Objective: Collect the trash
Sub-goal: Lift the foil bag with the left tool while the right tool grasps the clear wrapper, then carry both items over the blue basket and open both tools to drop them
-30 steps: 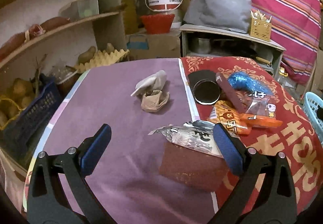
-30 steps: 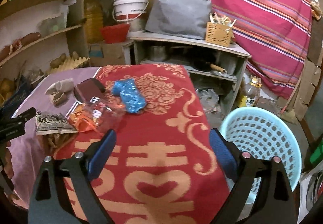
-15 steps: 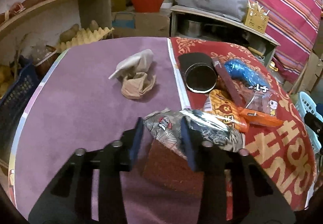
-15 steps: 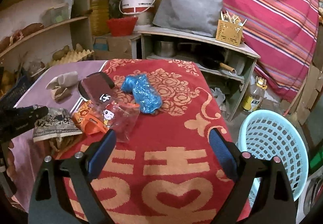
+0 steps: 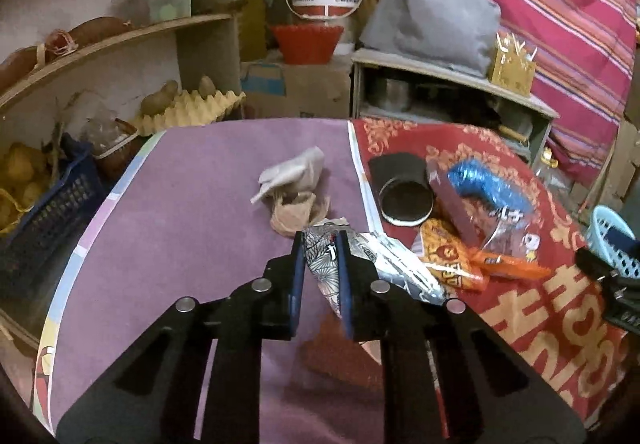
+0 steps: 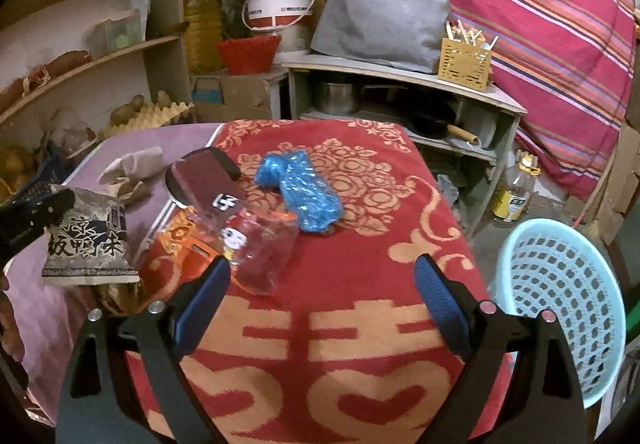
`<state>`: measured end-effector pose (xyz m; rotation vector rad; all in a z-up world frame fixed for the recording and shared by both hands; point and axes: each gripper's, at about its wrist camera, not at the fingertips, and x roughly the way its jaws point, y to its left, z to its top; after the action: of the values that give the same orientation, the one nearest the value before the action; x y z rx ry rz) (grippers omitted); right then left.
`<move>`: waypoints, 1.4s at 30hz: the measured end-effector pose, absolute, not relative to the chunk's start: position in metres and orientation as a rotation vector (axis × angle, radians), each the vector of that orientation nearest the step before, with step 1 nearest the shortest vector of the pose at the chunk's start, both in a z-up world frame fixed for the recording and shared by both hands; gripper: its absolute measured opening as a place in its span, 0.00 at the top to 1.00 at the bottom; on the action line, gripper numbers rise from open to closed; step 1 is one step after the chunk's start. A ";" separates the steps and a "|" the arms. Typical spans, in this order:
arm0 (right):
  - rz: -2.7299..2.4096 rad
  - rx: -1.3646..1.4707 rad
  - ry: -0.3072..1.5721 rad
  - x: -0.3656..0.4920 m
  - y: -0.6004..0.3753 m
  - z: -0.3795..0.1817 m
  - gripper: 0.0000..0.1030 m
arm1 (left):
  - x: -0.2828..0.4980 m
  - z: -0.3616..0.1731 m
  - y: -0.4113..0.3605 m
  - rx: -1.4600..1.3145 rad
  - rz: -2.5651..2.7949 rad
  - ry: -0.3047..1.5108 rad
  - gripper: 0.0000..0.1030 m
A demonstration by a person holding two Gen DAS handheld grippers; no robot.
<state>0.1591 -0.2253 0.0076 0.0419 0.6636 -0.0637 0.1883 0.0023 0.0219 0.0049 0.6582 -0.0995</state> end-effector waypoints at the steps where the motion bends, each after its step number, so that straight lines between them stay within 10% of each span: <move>1: -0.056 0.045 0.668 0.163 -0.222 0.006 0.12 | 0.188 0.023 0.003 0.005 -0.093 0.652 0.87; 13: -0.016 0.004 0.733 0.201 -0.192 -0.012 0.16 | 0.202 0.016 0.019 0.017 -0.051 0.654 0.87; 24: 0.108 0.049 0.746 0.204 -0.185 -0.011 0.94 | 0.204 0.022 0.016 -0.015 -0.062 0.643 0.88; 42: -0.006 0.105 0.547 0.124 -0.275 0.054 0.97 | 0.169 0.071 -0.042 -0.053 -0.159 0.514 0.88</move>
<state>0.1239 -0.2754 0.0541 0.1046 0.5466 -0.0065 0.1691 -0.0422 0.0712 -0.0532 0.5144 -0.1592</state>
